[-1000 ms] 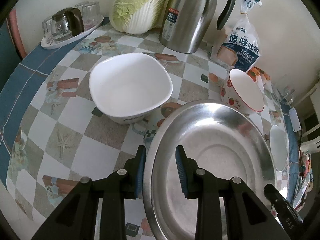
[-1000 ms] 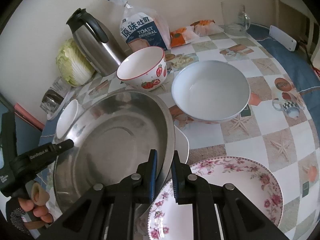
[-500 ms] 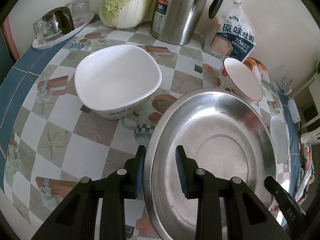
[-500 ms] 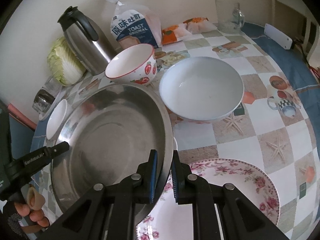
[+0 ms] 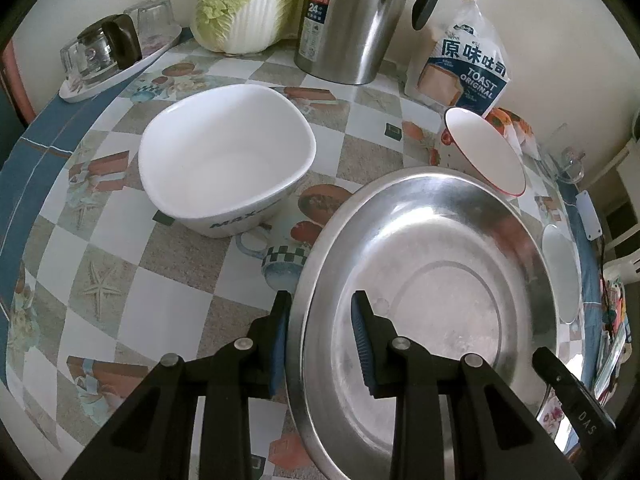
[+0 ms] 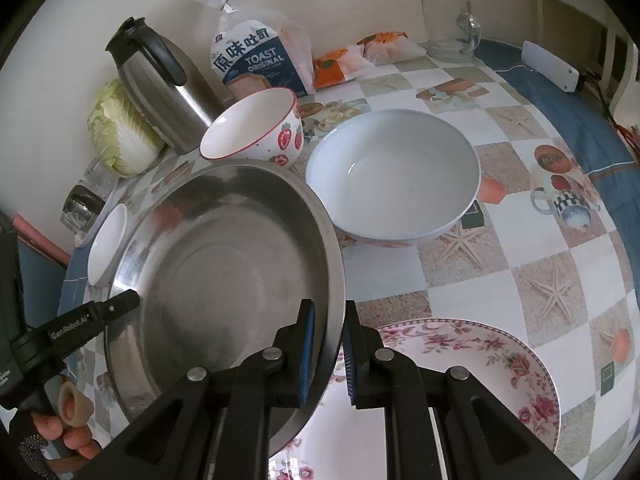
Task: Organize plates and bowls
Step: 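Lower the steel basin onto the white square plate and open both tools, then move both tools to the rim of the pink-floral plate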
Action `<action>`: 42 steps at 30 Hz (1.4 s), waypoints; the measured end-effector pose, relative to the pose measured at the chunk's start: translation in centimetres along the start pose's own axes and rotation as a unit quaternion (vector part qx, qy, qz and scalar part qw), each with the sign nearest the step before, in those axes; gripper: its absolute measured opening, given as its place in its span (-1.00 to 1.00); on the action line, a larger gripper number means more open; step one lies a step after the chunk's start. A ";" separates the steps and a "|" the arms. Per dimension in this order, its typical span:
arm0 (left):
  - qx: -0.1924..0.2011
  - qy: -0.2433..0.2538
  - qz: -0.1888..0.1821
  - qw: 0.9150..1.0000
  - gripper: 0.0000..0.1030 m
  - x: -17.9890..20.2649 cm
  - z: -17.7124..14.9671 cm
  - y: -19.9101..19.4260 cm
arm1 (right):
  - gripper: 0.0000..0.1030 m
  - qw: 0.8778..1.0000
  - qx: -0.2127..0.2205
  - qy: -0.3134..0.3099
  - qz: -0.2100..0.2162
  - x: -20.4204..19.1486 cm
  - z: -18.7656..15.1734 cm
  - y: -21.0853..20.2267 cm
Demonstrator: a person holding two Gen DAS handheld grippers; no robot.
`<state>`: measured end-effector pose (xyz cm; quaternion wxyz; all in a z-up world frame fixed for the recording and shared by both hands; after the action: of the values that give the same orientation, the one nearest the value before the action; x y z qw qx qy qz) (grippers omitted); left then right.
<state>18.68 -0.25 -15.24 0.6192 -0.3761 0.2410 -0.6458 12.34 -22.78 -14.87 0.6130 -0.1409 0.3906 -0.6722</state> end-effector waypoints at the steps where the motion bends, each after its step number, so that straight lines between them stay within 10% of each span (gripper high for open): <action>1: -0.001 -0.001 0.000 1.000 -0.39 0.0 0.0 0.0 | -0.72 1.000 0.000 0.000 0.000 0.0 0.0 0.0; 19: 0.008 -0.003 0.009 1.000 0.13 -0.5 0.6 -1.3 | -0.27 1.000 0.011 -0.020 -0.019 -0.6 0.9 -1.4; 27: 0.014 0.001 0.009 1.000 0.71 -0.6 0.9 -1.9 | 0.00 0.999 0.021 -0.043 -0.020 -1.6 1.4 -2.2; 42: 0.054 0.015 -0.012 0.998 0.95 0.2 1.6 -3.0 | 0.14 0.996 0.029 -0.079 -0.013 -3.2 1.2 -2.9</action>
<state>18.05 0.12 -11.91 0.6271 -0.3354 0.2110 -0.6707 11.74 -20.34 -11.18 0.6367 -0.1813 0.3196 -0.6779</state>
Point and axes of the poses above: each gripper's, at about its wrist camera, not at the fingertips, and y roughly the way its jaws point, x to its right, z to its top, the point moved 6 cm from there along y, roughly the way its jaws point, and after that the axes turned 15 degrees about x, right-handed, at the moved point
